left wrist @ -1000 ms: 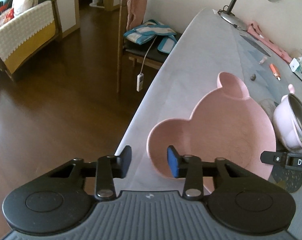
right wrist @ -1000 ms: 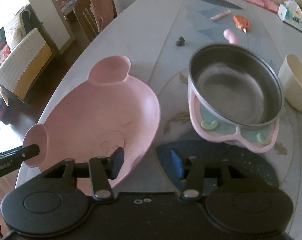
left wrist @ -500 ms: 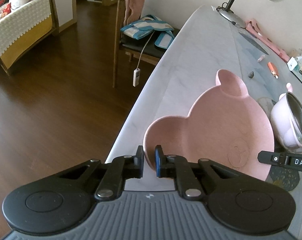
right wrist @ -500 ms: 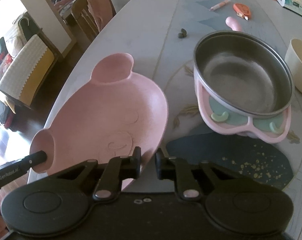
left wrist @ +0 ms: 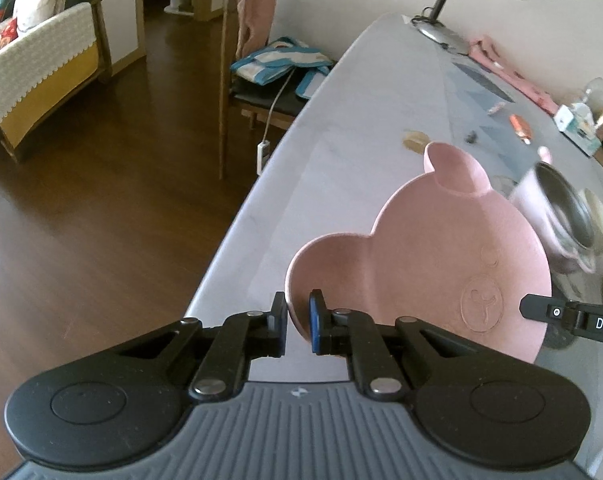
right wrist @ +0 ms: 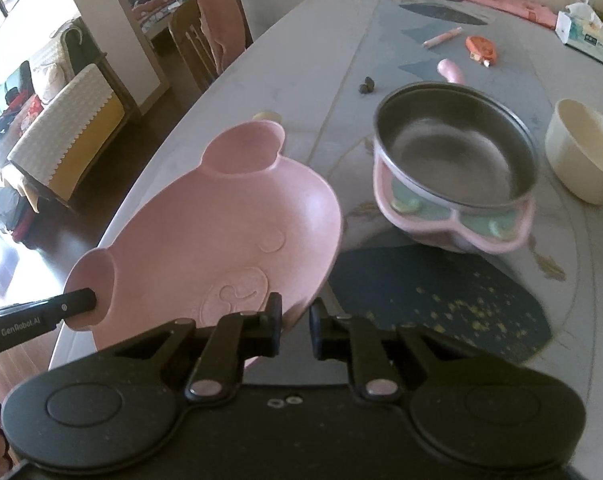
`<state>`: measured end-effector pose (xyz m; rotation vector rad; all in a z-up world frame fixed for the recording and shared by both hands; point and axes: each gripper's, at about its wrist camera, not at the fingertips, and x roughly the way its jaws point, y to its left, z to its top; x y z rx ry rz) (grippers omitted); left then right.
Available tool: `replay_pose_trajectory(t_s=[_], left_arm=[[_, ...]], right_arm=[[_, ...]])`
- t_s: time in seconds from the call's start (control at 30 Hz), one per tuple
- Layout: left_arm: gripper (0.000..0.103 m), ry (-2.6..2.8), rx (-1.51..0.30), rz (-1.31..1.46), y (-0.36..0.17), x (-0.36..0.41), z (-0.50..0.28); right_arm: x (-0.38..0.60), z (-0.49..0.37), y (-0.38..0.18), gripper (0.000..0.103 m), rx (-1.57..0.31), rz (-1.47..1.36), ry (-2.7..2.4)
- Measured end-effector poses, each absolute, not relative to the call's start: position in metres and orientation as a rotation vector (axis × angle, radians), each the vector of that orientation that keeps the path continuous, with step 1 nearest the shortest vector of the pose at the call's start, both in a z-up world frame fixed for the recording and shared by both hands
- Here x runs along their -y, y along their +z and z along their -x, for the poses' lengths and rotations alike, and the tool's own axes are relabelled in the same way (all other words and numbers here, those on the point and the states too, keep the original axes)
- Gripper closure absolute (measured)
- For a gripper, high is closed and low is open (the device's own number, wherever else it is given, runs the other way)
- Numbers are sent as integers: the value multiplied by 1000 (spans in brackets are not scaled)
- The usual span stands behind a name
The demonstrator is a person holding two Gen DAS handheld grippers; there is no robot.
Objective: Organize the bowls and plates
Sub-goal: 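Carry the pink bear-shaped plate with both grippers over the white plates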
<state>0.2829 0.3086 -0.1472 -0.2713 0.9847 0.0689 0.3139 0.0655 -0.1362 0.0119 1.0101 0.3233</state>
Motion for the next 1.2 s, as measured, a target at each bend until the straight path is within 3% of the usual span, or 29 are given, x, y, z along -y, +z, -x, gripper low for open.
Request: replay_pose_trajectory(t_s=[0.6,1.2], left_arm=[[93,-4,-925,252,-90,-205,-184],[93,-175,-943,155,-92,-48,-102]], right_arm=[[45,-203,-90,88,-936,-86,281],[206,-90,-97,88,-916,-203,124]])
